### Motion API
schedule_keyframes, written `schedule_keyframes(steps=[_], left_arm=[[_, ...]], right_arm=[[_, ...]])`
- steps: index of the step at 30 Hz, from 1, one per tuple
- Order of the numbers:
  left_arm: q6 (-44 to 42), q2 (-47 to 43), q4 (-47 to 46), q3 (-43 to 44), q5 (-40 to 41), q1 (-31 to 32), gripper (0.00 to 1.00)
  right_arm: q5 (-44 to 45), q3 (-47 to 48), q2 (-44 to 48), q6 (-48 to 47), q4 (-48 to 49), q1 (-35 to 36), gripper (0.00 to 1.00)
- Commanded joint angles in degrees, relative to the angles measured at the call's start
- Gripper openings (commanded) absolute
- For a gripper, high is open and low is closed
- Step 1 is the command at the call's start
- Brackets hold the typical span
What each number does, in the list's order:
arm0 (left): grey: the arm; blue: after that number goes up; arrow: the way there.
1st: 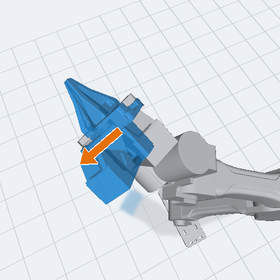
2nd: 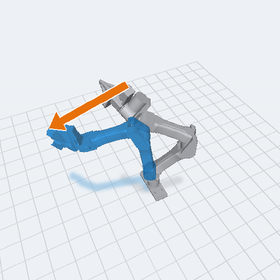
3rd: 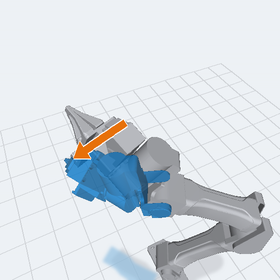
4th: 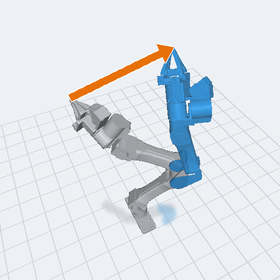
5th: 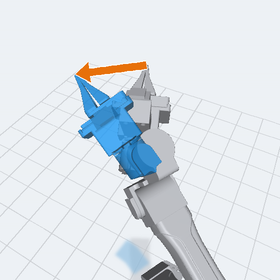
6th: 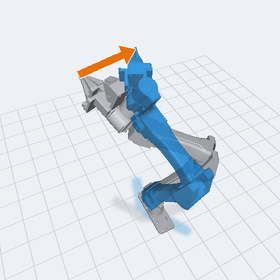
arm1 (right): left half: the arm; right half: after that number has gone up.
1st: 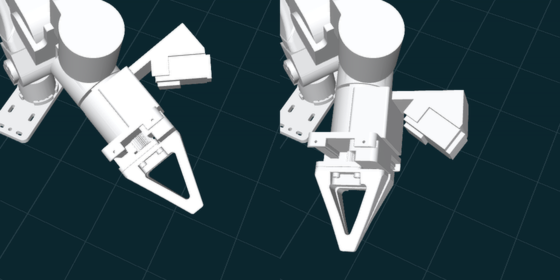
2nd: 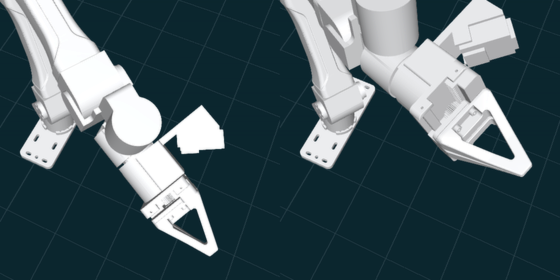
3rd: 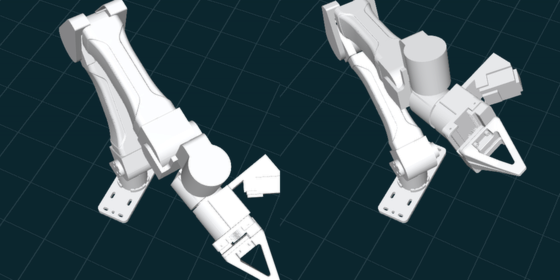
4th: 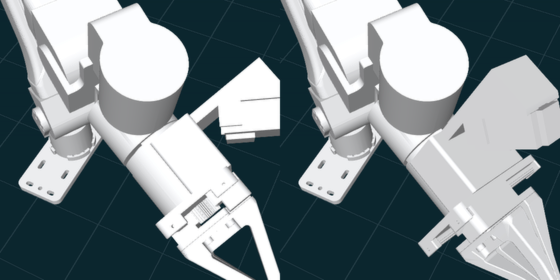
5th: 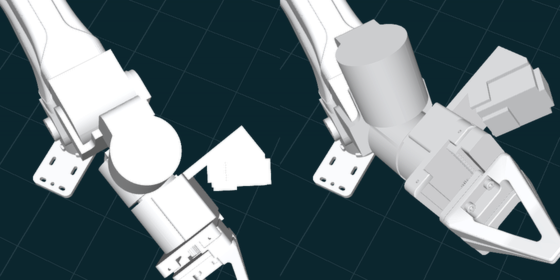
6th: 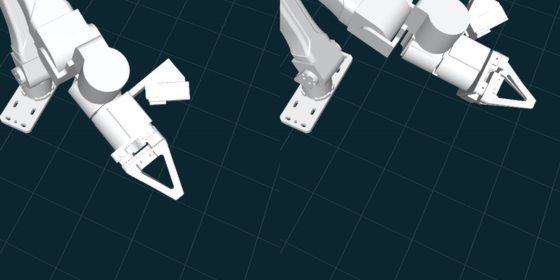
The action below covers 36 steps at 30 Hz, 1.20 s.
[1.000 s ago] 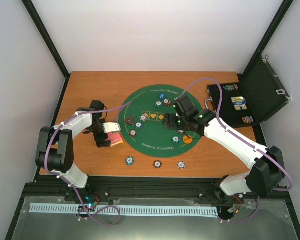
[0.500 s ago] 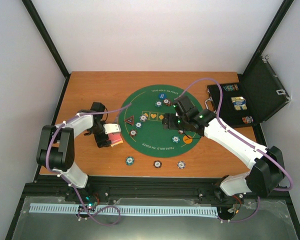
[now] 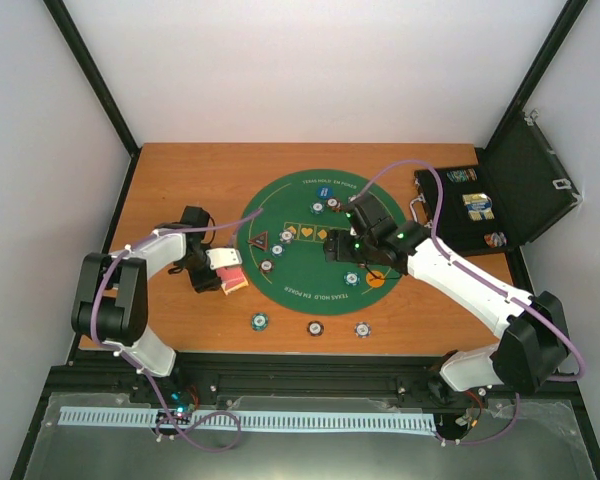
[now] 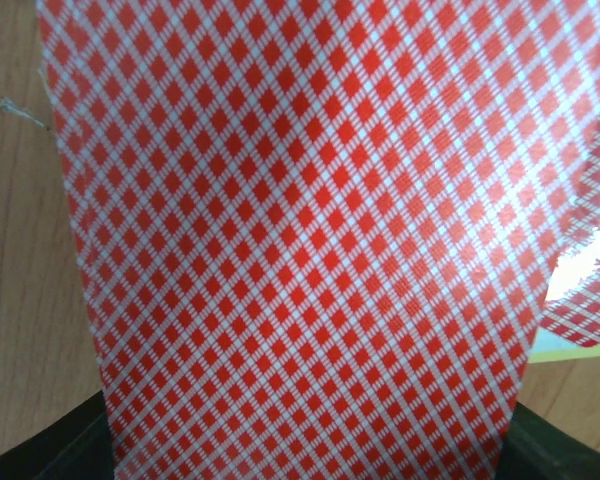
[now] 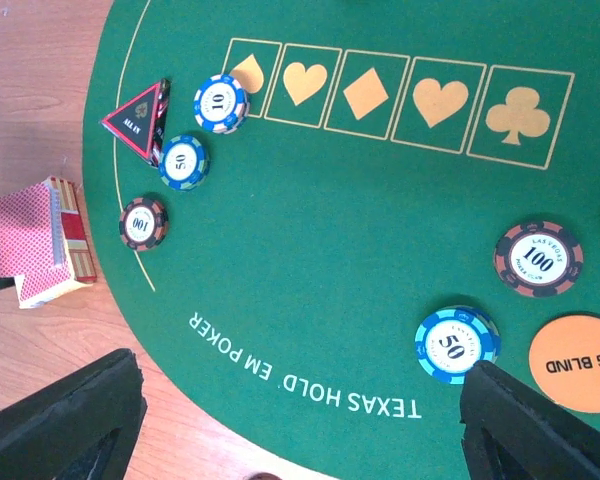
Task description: Distribute texas hold em gaming equipment
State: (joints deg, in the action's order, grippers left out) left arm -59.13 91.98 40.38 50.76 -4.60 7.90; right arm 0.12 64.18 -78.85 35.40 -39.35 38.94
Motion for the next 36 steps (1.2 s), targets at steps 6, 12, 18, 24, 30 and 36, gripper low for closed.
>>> schedule_keyframes(steps=[6, 12, 18, 24, 30, 36], left_arm=[[-1.30, -1.31, -2.78, -2.21, 0.70, 0.51, 0.46], [-1.65, -2.46, -2.06, -2.17, 1.47, 0.54, 0.37], [-1.51, -4.17, -0.31, -0.45, 1.36, 0.46, 0.30], [-1.25, -4.15, 2.46, 1.86, 0.84, -0.95, 0.27], [-1.34, -7.19, 6.94, 4.55, -2.78, -1.66, 0.21], [-1.42, -9.74, 12.24, 7.13, -6.88, -1.66, 0.11]], right_arm=[[-2.31, -2.30, -0.28, 1.04, 2.97, 0.86, 0.84], [-2.75, -2.12, -1.73, 1.29, 3.82, 2.45, 0.84], [-2.84, -1.85, -2.74, 1.42, 4.36, 3.65, 0.83], [-2.82, -2.01, -2.73, 1.57, 4.63, 4.21, 0.83], [-3.72, -2.63, -2.58, 2.15, 5.96, 4.39, 0.83], [-9.57, -3.86, -2.57, 3.63, 10.86, 4.44, 0.83]])
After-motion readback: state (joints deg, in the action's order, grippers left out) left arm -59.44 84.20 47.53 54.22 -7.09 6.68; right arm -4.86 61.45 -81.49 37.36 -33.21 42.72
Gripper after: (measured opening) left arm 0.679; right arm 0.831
